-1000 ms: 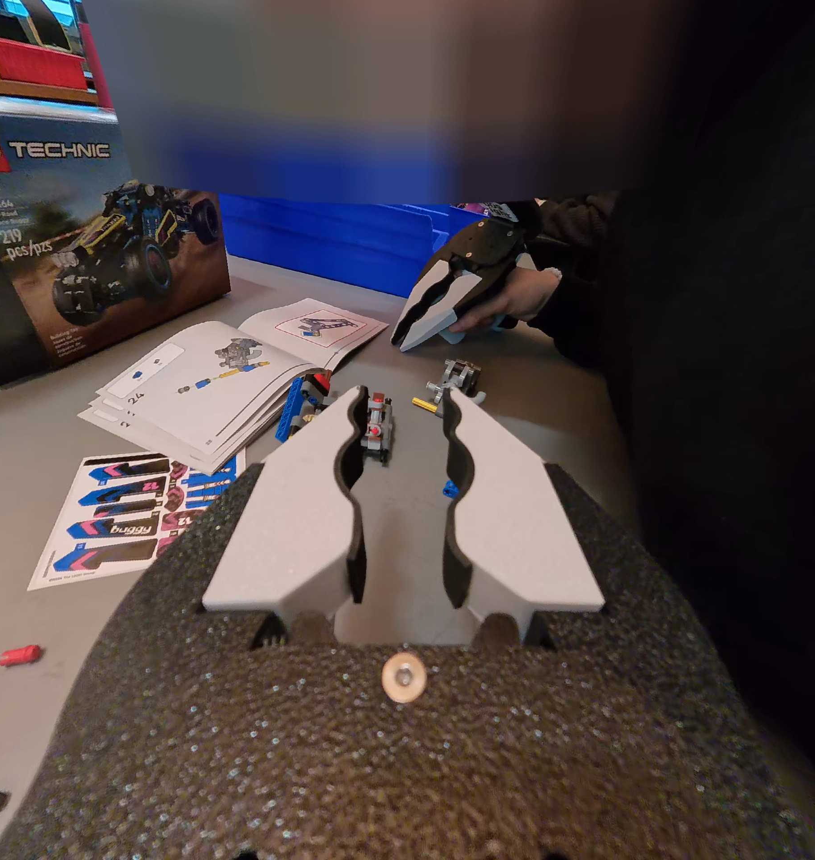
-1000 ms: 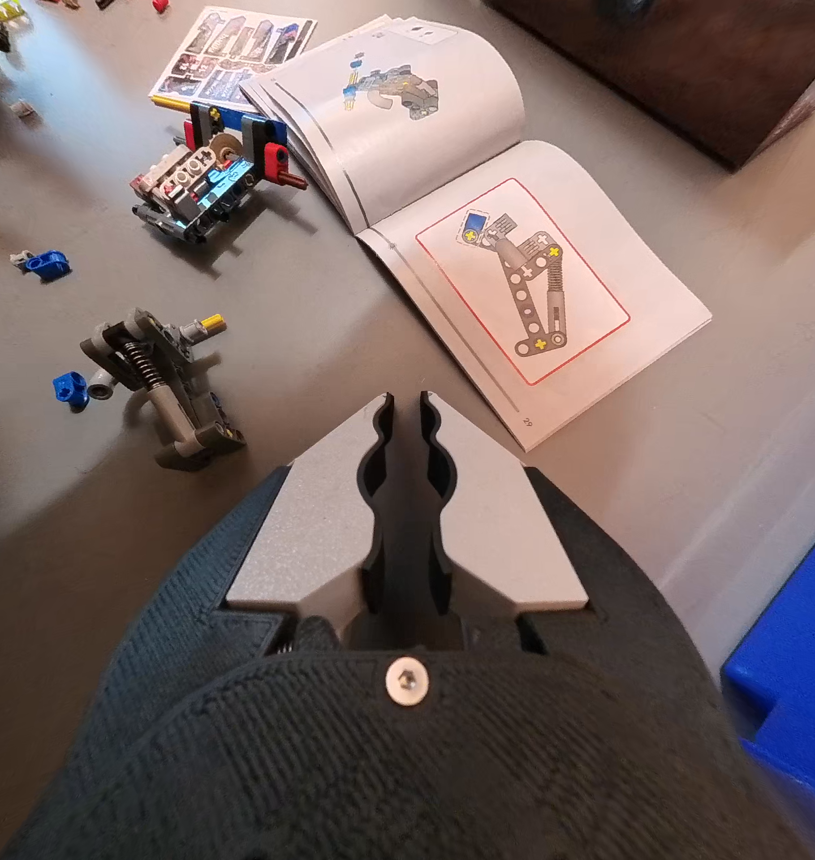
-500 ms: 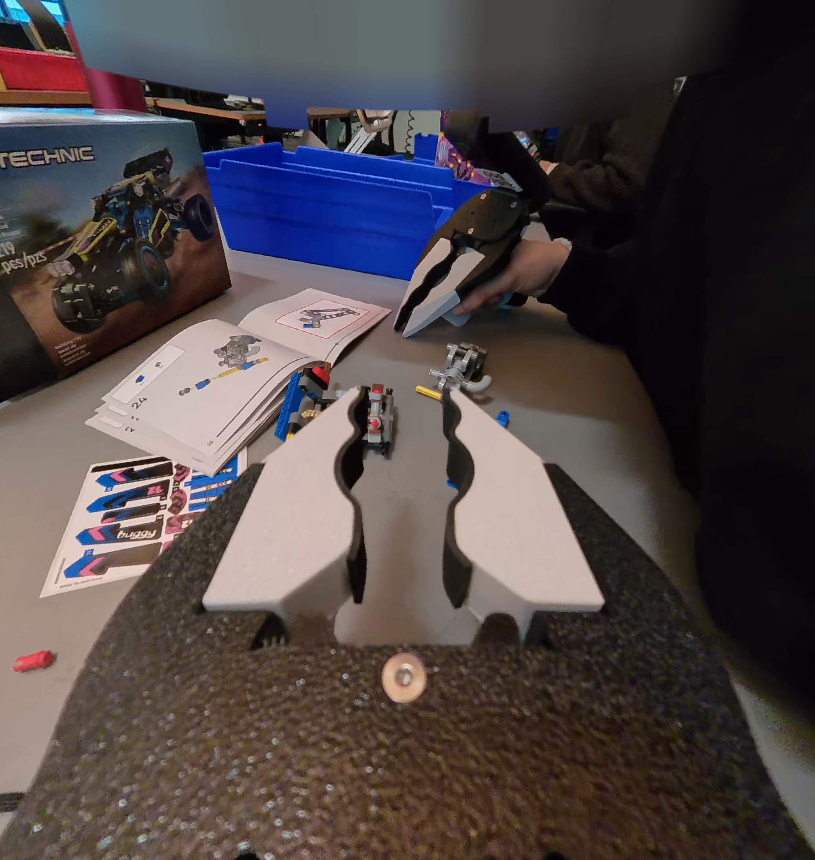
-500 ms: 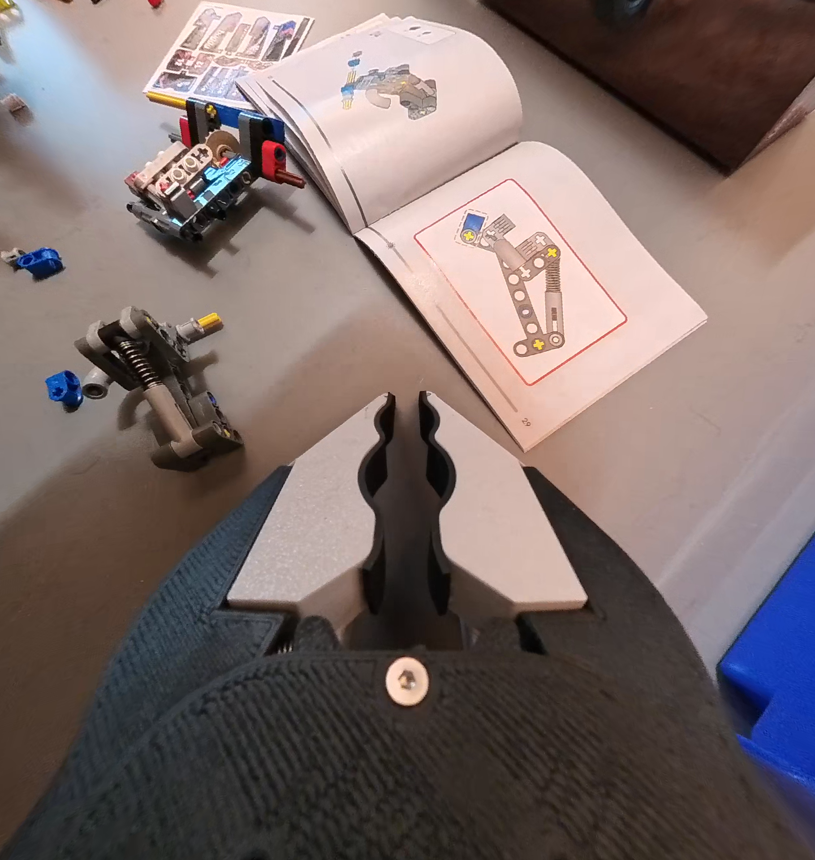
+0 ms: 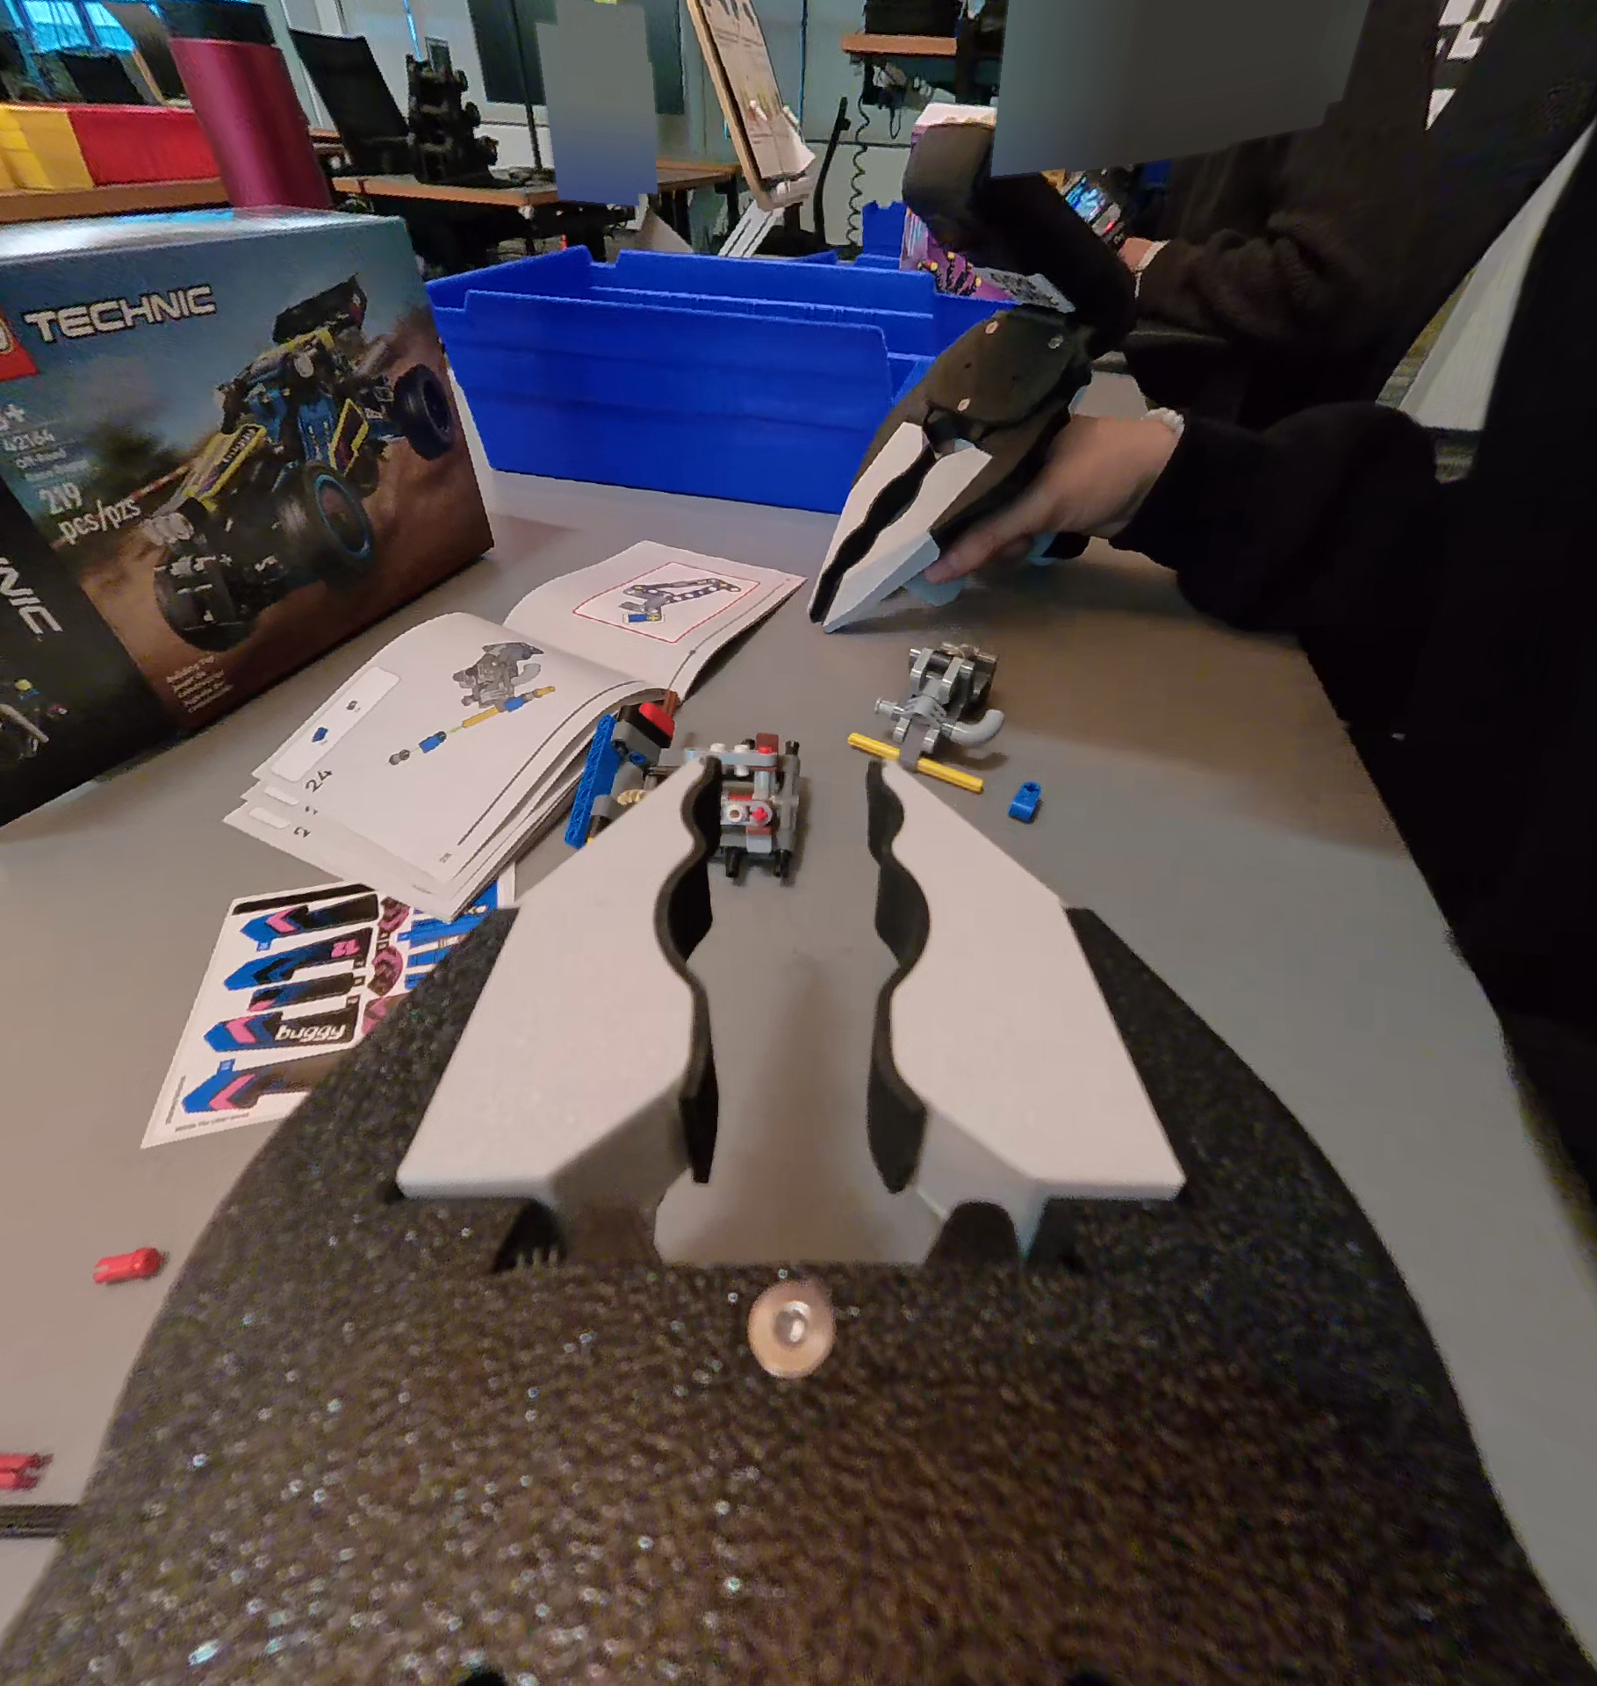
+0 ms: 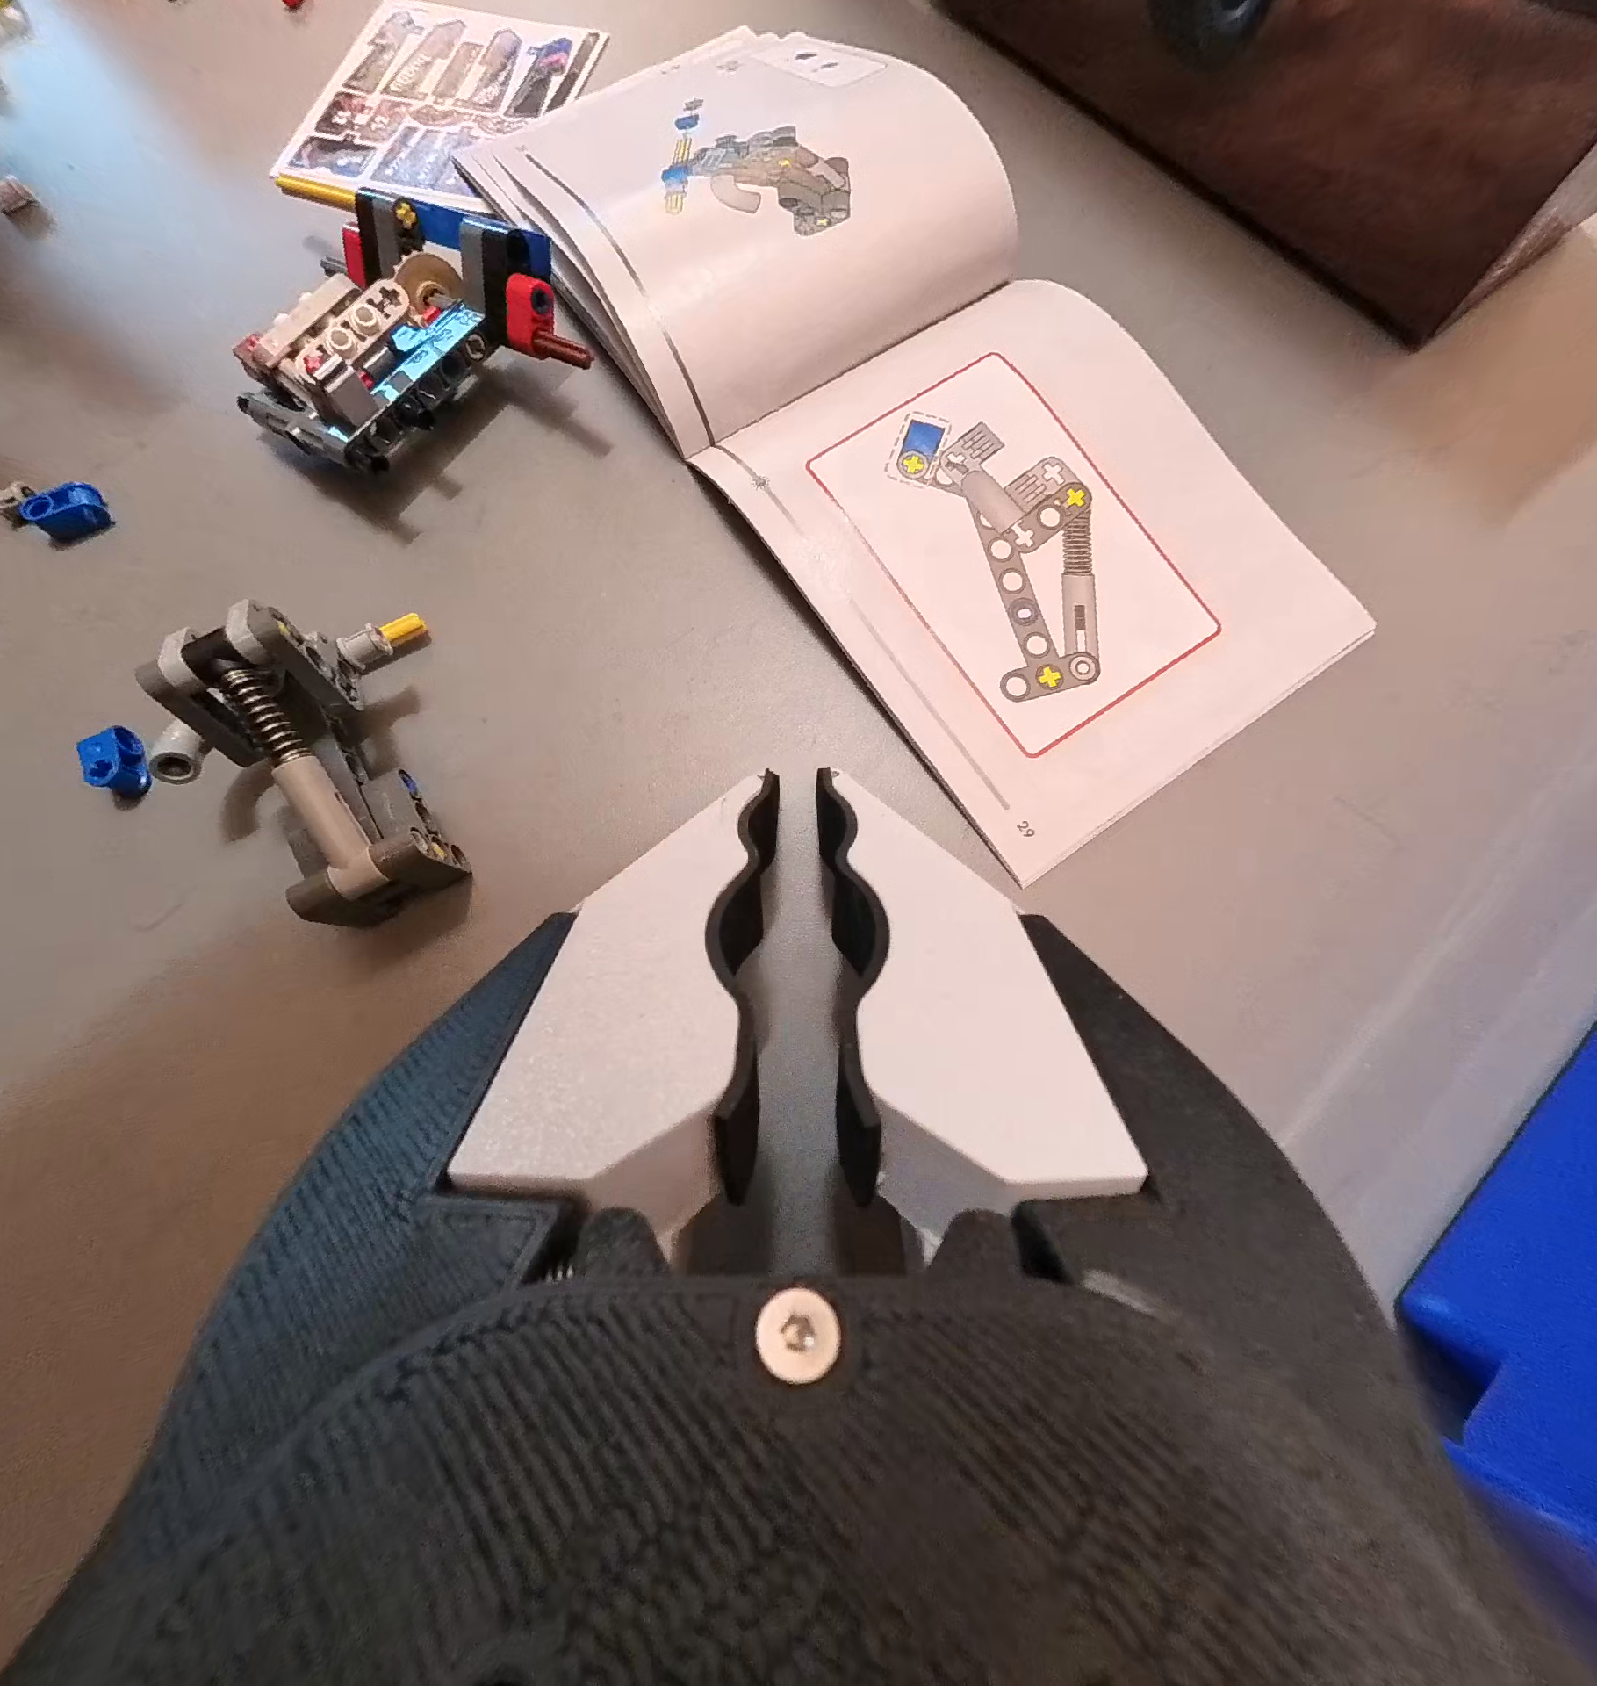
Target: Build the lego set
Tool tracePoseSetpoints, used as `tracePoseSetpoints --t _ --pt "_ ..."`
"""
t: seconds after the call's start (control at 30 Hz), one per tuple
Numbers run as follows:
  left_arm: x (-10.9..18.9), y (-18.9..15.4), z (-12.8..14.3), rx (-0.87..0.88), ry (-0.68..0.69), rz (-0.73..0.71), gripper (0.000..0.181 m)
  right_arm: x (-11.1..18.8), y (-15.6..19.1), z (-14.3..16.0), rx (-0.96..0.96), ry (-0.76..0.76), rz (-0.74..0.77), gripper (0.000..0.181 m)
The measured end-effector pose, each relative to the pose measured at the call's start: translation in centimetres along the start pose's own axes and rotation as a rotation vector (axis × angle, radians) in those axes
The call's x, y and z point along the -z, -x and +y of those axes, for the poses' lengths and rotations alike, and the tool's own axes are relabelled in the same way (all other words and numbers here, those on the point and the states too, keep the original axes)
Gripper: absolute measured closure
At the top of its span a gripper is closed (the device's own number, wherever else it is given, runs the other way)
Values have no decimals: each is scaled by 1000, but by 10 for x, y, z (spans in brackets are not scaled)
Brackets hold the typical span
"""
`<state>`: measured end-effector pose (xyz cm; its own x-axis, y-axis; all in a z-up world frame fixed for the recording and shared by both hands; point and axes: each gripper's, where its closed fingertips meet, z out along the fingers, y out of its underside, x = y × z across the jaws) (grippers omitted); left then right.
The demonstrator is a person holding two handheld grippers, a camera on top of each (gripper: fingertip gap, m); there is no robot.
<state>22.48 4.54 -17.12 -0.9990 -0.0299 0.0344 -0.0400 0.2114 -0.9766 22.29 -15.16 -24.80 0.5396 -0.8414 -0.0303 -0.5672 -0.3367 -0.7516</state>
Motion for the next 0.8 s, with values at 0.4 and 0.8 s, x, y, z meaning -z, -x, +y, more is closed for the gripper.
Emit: tracePoseSetpoints --t 0.4,0.8 --pt "-5 4 7 -33 56 -56 149 -1 0 -1 17 0 8 175" --pt "-19 -26 8 -120 117 -64 157 -1 0 -1 51 1 30 175"
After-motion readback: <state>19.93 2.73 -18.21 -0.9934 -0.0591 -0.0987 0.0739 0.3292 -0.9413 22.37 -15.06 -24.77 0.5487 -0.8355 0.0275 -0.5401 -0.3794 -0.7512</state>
